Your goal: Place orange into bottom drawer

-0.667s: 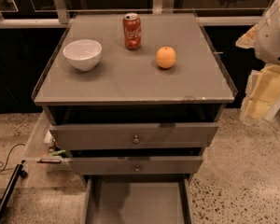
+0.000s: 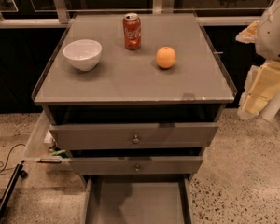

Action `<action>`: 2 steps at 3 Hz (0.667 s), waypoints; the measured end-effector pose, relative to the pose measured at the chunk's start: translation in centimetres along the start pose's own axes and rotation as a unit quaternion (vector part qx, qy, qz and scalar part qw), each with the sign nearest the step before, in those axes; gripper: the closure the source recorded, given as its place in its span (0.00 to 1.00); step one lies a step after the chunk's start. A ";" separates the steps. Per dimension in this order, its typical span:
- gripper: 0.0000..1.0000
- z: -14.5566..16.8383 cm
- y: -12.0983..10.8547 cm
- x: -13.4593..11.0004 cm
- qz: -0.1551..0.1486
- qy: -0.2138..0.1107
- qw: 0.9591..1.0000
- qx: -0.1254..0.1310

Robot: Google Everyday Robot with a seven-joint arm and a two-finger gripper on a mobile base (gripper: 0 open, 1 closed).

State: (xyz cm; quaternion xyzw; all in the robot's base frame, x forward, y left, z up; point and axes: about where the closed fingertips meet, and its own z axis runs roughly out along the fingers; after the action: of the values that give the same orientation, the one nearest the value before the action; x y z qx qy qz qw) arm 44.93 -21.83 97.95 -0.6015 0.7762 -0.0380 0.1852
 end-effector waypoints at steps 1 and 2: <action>0.00 0.6 -3.0 -1.4 -0.023 -0.036 0.998 0.040; 0.00 1.6 -6.5 -2.4 -0.039 -0.089 0.993 0.072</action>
Offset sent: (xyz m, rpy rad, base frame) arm 0.1203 0.0118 0.0091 0.2347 -0.3112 0.1576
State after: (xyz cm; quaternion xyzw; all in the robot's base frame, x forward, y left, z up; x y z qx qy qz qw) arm 51.92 -21.05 98.85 -0.6176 0.7277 -0.0466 0.2948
